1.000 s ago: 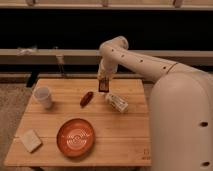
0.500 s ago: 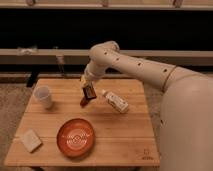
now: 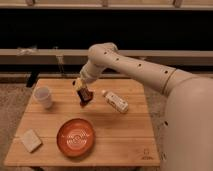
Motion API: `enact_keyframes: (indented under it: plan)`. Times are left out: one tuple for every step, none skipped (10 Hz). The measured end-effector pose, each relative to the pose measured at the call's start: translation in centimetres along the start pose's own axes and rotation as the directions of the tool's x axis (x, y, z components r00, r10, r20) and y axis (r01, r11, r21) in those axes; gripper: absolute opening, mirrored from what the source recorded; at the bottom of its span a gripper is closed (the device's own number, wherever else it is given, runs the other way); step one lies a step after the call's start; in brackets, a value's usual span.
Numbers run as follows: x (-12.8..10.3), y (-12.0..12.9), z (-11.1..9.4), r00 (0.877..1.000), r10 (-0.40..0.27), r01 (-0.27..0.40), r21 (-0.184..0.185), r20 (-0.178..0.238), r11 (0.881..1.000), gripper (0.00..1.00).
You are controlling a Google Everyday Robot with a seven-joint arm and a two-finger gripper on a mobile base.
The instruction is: Place the eraser in the ceramic cup
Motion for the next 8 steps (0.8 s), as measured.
enact_keyframes:
  plan:
    - [0.0,0.0,0.0,1.000,0.000,0.000,0.000,0.000,1.000,0.00]
    - [0.0,0.0,0.1,1.000,0.001,-0.001,0.001,0.001,1.000,0.00]
    - [0.0,0.0,0.1,1.000,0.001,-0.001,0.001,0.000,1.000,0.00]
    - [0.0,0.0,0.1,1.000,-0.001,0.001,0.002,-0.001,1.000,0.00]
    - [0.3,-0.3,0.1,1.000,-0.018,0.018,0.008,-0.020,1.000,0.00]
    - [0.8,-0.7,0.0,0.999,-0.033,0.034,0.013,-0.041,0.999,0.00]
    - [2.2,-1.8,0.2,0.996,-0.063,0.065,0.023,-0.070,0.998,0.00]
    - [3.6,-3.2,0.8,0.991,-0.094,0.098,0.036,-0.091,0.995,0.00]
